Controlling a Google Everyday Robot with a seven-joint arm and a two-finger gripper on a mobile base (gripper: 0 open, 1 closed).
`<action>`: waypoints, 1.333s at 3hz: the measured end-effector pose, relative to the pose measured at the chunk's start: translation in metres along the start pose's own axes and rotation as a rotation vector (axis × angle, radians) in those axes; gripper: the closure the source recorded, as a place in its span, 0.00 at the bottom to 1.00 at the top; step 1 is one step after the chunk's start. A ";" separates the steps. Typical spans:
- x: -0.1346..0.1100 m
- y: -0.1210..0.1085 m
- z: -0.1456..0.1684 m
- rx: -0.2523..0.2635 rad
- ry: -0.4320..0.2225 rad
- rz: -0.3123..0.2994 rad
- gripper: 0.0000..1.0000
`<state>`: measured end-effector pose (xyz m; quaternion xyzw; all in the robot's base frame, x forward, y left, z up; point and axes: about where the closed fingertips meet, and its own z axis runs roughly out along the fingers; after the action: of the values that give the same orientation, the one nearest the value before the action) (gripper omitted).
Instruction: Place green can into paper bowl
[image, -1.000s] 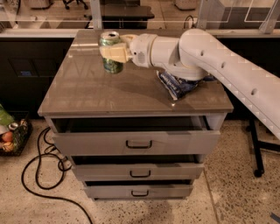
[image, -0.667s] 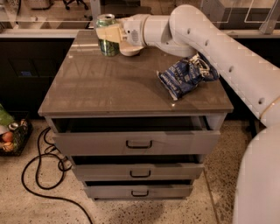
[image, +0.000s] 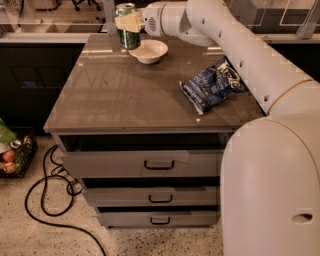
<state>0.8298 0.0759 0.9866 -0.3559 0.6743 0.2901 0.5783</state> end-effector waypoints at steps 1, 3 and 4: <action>-0.001 -0.036 0.003 0.083 -0.011 0.003 1.00; 0.006 -0.047 0.015 0.092 -0.026 -0.005 1.00; 0.014 -0.063 0.028 0.113 -0.041 -0.017 1.00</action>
Offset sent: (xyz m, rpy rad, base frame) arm 0.0258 -0.0137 0.0002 0.0041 -0.0110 -0.0657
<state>0.8966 0.0598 0.9691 -0.3222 0.6748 0.2539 0.6135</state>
